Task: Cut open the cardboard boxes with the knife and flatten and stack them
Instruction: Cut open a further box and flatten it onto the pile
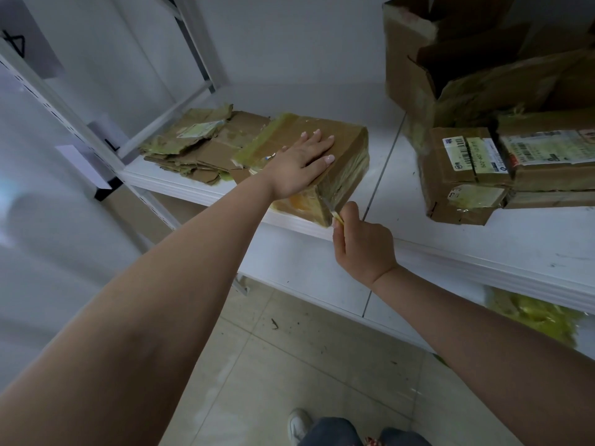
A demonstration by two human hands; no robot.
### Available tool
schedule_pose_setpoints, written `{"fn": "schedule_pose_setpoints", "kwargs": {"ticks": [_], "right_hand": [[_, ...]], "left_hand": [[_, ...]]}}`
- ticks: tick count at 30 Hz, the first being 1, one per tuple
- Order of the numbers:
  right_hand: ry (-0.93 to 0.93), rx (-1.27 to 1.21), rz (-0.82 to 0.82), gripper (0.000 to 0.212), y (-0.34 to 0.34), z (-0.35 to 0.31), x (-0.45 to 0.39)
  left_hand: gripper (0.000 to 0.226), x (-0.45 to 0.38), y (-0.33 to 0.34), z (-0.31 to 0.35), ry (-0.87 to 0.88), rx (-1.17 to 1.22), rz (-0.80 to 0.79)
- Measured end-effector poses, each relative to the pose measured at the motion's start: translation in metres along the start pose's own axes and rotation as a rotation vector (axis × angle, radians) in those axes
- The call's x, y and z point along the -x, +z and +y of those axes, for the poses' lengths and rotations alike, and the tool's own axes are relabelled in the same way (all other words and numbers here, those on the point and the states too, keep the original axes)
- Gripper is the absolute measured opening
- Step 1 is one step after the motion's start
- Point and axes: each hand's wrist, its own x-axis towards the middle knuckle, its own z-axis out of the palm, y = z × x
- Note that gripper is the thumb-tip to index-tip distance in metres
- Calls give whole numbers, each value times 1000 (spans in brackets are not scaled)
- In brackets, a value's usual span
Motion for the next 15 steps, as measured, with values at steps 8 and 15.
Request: {"fn": "schedule_pose_setpoints", "kwargs": {"ticks": [8,15], "right_hand": [[8,156,-164,22,3,10,23],[118,33,-148,14,-8,13,25]], "left_hand": [[52,-1,0,1,-21,18,-14],[68,-1,-2,4,-51,105,-37]]}}
